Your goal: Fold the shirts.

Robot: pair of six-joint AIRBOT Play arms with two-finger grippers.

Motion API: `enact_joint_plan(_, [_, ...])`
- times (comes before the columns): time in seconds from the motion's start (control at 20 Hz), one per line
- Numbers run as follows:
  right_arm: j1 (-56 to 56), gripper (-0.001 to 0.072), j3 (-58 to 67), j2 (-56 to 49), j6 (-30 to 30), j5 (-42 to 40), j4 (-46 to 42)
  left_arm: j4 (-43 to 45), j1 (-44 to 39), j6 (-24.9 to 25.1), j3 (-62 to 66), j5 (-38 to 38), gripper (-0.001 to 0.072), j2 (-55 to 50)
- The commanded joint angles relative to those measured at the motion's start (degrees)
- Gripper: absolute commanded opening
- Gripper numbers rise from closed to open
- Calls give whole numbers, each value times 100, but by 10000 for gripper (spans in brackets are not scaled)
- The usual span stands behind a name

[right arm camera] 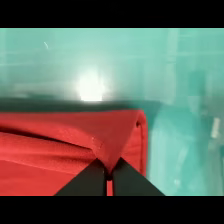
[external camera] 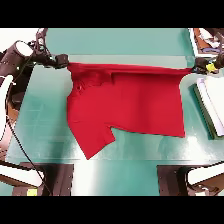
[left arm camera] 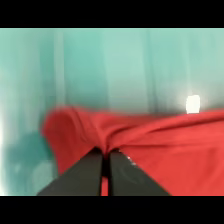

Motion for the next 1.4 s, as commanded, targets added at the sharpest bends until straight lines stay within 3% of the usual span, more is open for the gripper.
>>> enact_joint_plan(0.0, [243,12,-501,271,4,-94,-632,111,-37,42,-155,-925,25,-66])
enact_joint_plan(0.3, [256,15,-2350,1021,2,-632,-378,160,-85,-13,-1198,-872,28,-70])
enact_joint_plan(0.35, [256,32,-2503,1058,2,-680,-173,328,-76,-157,-1237,-1001,106,-70])
enact_joint_plan(0.4, [249,188,-2586,1058,2,-649,52,577,-76,-286,-1233,-1152,429,-63])
enact_joint_plan(0.45, [210,305,-2627,1060,0,-614,197,785,-76,-415,-1228,-1314,530,-42])
enact_joint_plan(0.65, [-39,311,-2629,1453,-96,-120,328,1322,-76,-461,-1445,-1829,532,588])
enact_joint_plan(0.85, [-197,311,-2865,2140,-289,490,328,1213,-76,-494,-2955,-1808,532,1784])
enact_joint_plan(1.1, [-197,310,-3877,3093,-299,125,328,170,-76,-619,-5222,-1390,532,3069])
enact_joint_plan(1.35, [-197,310,-4400,3576,-299,-50,326,-763,-85,-603,-6234,-835,532,3482])
